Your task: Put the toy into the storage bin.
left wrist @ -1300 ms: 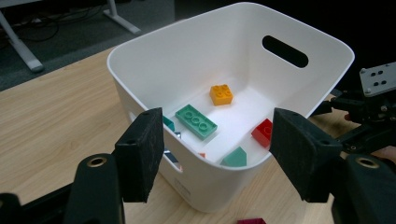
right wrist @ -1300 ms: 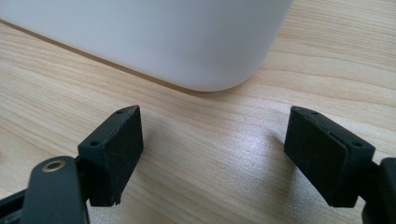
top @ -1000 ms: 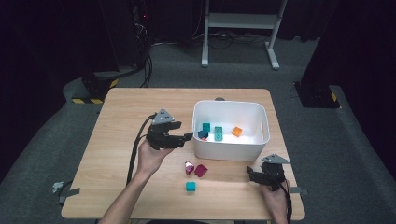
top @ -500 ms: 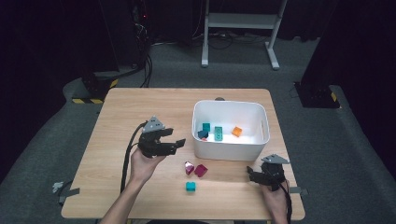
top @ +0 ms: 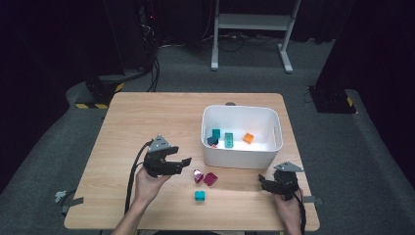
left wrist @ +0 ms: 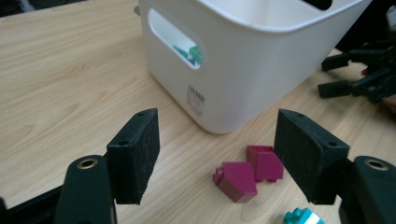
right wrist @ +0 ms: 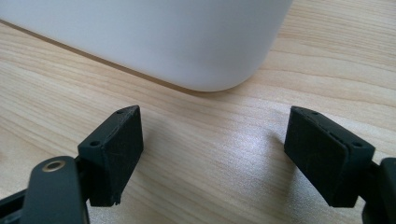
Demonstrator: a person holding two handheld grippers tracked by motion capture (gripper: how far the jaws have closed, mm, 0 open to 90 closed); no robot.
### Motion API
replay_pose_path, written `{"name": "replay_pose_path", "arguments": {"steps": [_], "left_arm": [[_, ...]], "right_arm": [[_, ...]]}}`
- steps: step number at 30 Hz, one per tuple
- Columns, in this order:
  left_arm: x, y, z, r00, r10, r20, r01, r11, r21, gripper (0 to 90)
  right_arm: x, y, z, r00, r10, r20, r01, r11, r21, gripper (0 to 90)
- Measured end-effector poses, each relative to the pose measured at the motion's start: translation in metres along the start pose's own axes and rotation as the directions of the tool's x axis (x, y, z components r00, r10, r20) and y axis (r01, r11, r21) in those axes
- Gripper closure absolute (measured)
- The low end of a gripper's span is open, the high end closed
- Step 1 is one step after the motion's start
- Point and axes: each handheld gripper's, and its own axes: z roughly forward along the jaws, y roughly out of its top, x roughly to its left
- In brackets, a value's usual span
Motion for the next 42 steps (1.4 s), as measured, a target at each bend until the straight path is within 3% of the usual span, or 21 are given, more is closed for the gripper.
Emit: {"name": "replay_pose_path", "arguments": {"steps": [4, 7, 16, 23, 42], "left_arm": [[-0.001, -0.01, 0.006, 1.0, 0.002, 0.008, -0.002, 0.9998, 0.018, 32.0], [-0.005, -0.017, 0.009, 0.9991, 0.015, -0.04, -0.014, 0.9997, 0.022, 31.1], [-0.006, -0.031, 0.025, 0.9994, -0.032, 0.015, 0.032, 0.9984, 0.047, 31.3], [-0.008, -0.039, 0.038, 0.9991, -0.025, 0.034, 0.022, 0.9961, 0.086, 31.5], [-0.012, -0.055, 0.064, 0.998, -0.04, 0.049, 0.036, 0.9948, 0.096, 36.6]], "right_arm": [[0.0, 0.0, 0.0, 1.0, 0.0, 0.0, 0.0, 1.0, 0.0, 19.3], [0.0, 0.0, 0.0, 1.0, 0.0, 0.0, 0.0, 1.0, 0.0, 19.3], [0.0, 0.0, 0.0, 1.0, 0.0, 0.0, 0.0, 1.0, 0.0, 19.3], [0.0, 0.0, 0.0, 1.0, 0.0, 0.0, 0.0, 1.0, 0.0, 19.3], [0.0, 0.0, 0.0, 1.0, 0.0, 0.0, 0.0, 1.0, 0.0, 19.3]]}}
